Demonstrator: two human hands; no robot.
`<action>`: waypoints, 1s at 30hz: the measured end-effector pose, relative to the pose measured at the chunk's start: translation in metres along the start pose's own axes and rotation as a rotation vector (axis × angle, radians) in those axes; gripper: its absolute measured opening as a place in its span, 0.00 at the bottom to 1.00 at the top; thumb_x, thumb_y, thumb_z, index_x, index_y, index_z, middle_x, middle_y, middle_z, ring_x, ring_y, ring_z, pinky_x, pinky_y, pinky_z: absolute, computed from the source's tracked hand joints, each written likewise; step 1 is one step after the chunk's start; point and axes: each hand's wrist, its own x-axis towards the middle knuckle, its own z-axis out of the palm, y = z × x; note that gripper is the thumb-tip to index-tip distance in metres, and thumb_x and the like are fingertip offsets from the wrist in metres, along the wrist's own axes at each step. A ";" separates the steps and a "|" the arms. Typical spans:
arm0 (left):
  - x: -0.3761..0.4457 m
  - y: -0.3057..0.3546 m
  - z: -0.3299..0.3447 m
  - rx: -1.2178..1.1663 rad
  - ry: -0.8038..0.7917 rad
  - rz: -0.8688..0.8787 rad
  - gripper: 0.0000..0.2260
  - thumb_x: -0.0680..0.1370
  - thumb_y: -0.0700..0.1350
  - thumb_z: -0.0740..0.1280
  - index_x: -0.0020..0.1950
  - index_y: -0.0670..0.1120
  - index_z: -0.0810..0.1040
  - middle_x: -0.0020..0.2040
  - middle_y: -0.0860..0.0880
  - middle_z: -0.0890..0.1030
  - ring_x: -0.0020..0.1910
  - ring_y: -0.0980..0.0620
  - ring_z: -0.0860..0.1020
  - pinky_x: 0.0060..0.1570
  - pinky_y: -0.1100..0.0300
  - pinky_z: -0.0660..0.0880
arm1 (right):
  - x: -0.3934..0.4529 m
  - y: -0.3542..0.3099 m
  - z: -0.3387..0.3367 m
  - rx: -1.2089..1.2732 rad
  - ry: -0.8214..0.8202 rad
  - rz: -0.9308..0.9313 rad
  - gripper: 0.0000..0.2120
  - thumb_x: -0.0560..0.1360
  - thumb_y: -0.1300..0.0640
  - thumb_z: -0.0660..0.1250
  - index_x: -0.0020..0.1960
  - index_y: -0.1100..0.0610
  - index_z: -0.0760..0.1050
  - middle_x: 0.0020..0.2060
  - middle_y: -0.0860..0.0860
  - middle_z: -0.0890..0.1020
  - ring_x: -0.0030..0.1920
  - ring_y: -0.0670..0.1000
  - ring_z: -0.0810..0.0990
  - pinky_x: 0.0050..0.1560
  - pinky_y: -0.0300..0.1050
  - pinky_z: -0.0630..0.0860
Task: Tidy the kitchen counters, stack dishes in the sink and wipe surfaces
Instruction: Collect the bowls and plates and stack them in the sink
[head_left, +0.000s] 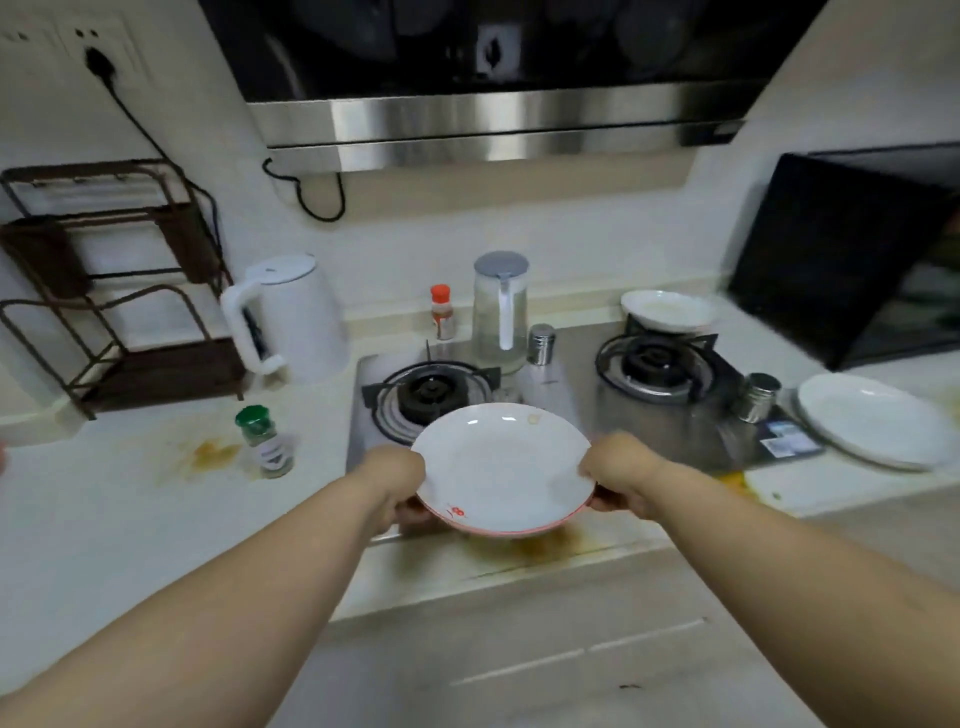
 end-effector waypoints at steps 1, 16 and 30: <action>-0.005 0.008 0.025 0.006 -0.009 0.027 0.11 0.78 0.31 0.55 0.41 0.40 0.73 0.34 0.43 0.77 0.31 0.47 0.76 0.20 0.62 0.75 | 0.002 0.006 -0.025 0.016 0.025 -0.006 0.10 0.76 0.70 0.55 0.46 0.61 0.73 0.35 0.56 0.76 0.29 0.52 0.75 0.22 0.38 0.73; 0.033 0.125 0.248 0.040 -0.126 0.182 0.12 0.78 0.32 0.55 0.37 0.40 0.72 0.34 0.43 0.76 0.29 0.46 0.74 0.25 0.61 0.71 | 0.090 0.023 -0.245 0.093 0.291 0.032 0.08 0.74 0.70 0.56 0.41 0.64 0.72 0.31 0.58 0.75 0.28 0.56 0.74 0.30 0.44 0.73; 0.161 0.254 0.346 0.131 -0.197 0.257 0.05 0.79 0.35 0.60 0.51 0.39 0.74 0.45 0.40 0.79 0.36 0.45 0.78 0.34 0.58 0.80 | 0.242 -0.034 -0.337 0.261 0.287 0.003 0.07 0.77 0.70 0.59 0.46 0.59 0.70 0.38 0.56 0.74 0.33 0.50 0.75 0.24 0.37 0.75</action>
